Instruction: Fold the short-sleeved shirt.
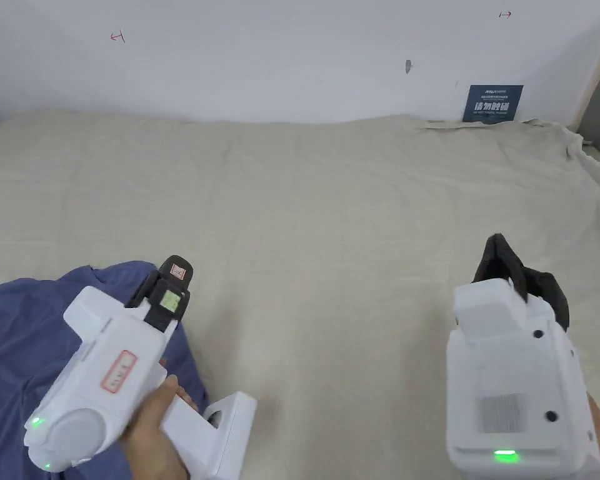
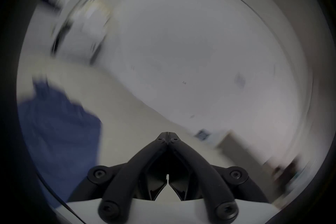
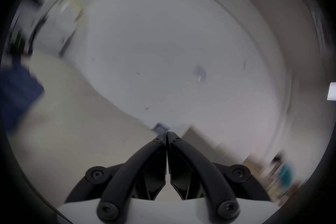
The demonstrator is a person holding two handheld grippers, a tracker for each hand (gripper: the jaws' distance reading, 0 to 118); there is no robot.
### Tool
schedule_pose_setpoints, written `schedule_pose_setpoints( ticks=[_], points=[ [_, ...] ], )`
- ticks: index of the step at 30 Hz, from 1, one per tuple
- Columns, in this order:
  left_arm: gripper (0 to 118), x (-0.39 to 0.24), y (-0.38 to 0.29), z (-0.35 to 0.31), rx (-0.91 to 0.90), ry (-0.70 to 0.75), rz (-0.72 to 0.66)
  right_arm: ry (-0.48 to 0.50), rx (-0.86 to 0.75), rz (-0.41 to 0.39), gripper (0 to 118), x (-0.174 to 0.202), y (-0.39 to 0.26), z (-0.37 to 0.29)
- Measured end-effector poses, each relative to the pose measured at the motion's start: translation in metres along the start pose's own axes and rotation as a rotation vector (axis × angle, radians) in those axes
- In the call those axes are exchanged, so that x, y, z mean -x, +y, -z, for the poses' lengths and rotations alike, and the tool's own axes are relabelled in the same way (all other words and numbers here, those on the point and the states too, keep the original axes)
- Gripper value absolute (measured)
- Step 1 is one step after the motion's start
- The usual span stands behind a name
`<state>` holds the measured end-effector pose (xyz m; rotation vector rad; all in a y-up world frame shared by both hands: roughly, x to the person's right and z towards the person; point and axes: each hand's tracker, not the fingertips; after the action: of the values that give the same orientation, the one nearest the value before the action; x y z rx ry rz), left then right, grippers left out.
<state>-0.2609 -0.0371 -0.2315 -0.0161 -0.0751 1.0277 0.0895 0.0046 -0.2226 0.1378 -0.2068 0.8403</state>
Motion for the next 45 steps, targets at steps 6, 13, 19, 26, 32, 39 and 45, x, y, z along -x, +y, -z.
schedule_pose_setpoints(
  ticks=[6,13,19,26,32,39,45],
  points=[
    [0,0.019,-0.003,-0.001,0.001,-0.035,-0.191,-0.025,-0.067,-0.163,0,0.011,-0.004,-0.001],
    [0,-0.052,-0.038,0.001,-0.046,0.147,0.923,0.186,0.184,0.647,0,-0.037,-0.019,0.015],
    [0,-0.053,-0.069,0.010,-0.077,0.221,1.307,0.230,0.256,0.843,0,-0.042,-0.039,0.019],
    [0,-0.045,-0.060,0.010,-0.041,0.219,1.190,0.236,0.253,0.816,0,-0.039,-0.037,0.016],
    [0,-0.046,-0.054,0.008,-0.053,0.222,1.146,0.239,0.253,0.812,0,-0.038,-0.036,0.016],
    [0,-0.046,-0.053,0.008,-0.056,0.228,1.142,0.238,0.251,0.815,0,-0.039,-0.035,0.015],
    [0,-0.047,-0.051,0.008,-0.058,0.232,1.136,0.240,0.246,0.818,0,-0.041,-0.033,0.016]
  ],
)
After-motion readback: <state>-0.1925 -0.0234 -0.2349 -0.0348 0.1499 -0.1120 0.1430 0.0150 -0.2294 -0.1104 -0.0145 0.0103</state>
